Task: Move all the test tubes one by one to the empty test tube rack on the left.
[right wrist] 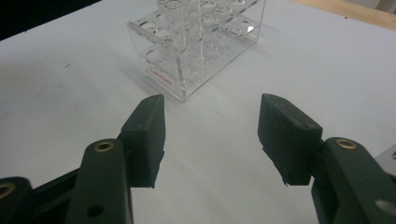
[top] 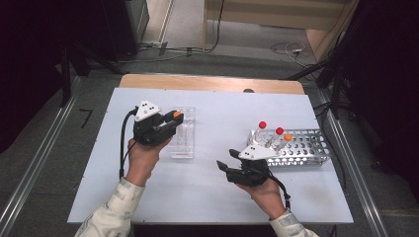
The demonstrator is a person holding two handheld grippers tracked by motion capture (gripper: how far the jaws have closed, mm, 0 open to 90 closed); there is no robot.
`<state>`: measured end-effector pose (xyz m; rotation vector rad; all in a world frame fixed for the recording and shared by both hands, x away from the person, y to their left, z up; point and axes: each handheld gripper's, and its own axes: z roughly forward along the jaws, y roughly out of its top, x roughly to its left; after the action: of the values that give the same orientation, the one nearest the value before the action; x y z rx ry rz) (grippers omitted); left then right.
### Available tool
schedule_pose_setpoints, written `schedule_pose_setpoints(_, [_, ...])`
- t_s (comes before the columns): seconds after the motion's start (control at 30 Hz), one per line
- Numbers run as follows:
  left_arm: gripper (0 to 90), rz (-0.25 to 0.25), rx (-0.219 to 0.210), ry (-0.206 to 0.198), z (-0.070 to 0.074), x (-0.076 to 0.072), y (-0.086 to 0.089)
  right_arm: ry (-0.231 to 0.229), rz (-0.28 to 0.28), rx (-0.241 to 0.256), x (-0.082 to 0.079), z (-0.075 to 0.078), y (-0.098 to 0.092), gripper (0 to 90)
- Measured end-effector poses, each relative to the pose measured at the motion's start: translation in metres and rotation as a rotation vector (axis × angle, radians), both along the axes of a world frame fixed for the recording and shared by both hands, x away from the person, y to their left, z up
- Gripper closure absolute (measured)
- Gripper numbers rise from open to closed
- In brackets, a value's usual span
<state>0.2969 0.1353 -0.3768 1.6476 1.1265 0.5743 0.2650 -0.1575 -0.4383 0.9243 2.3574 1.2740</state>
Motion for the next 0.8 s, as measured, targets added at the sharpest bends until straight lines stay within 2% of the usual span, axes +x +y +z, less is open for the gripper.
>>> schedule_pose_setpoints(0.4, [70.1, 0.020, 0.034, -0.005, -0.008, 0.006, -0.007, 0.002, -0.007, 0.010, 0.001, 0.000, -0.002, 39.6])
schedule_pose_setpoints(0.8, [69.9, 0.026, 0.071, 0.033, -0.036, 0.011, -0.013, 0.013, -0.009, 0.001, 0.002, -0.001, -0.002, 35.8])
